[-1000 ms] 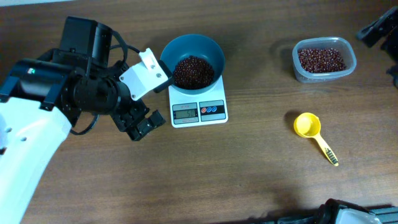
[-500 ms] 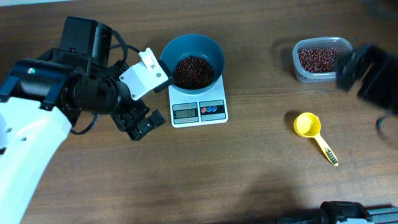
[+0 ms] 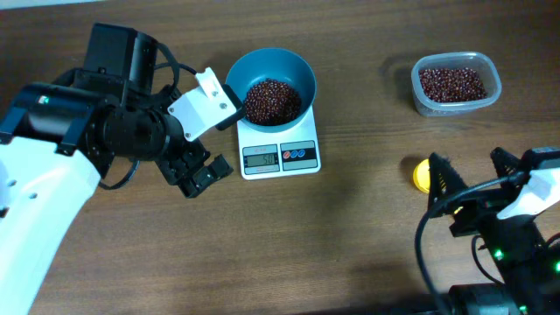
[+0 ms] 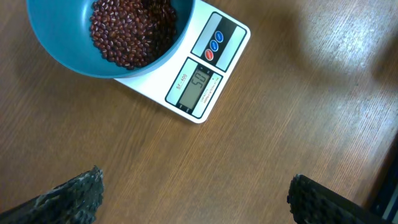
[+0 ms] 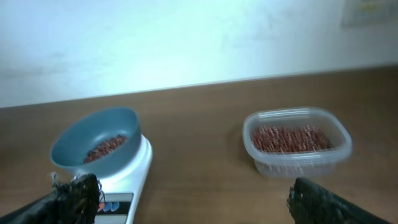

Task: Scoop item into bowl and weigh 50g on scale

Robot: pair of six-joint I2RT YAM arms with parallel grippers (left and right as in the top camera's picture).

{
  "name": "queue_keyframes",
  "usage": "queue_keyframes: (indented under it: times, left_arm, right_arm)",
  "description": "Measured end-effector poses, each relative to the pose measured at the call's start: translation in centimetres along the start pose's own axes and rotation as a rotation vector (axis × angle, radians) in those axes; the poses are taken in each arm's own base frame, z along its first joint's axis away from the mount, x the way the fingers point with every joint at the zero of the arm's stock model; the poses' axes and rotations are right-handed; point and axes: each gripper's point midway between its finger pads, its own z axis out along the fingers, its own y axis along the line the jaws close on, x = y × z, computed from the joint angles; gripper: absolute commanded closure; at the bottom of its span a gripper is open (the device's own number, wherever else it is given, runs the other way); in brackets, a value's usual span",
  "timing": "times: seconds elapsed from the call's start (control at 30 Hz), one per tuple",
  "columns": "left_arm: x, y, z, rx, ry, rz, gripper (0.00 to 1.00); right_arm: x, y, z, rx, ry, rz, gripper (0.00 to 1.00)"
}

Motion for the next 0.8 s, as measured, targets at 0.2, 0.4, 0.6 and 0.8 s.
queue_keyframes:
  times: [0.2, 0.4, 0.6, 0.8]
  left_arm:
    - [0.0, 0.0, 0.0, 0.0, 0.001, -0.001, 0.01]
    - [0.0, 0.0, 0.0, 0.0, 0.001, -0.001, 0.01]
    - [0.0, 0.0, 0.0, 0.001, 0.001, 0.0, 0.01]
    - [0.0, 0.0, 0.0, 0.0, 0.001, -0.001, 0.01]
  right_arm:
    - [1.9, 1.0, 2.6, -0.077, -0.062, -0.063, 0.01]
    - [4.0, 0.2, 4.0, -0.046, -0.056, -0.067, 0.01]
    - [4.5, -0.5, 4.3, -0.013, -0.054, -0.095, 0.01]
    - [5.4, -0.8, 5.2, -0.01, -0.103, -0.105, 0.01]
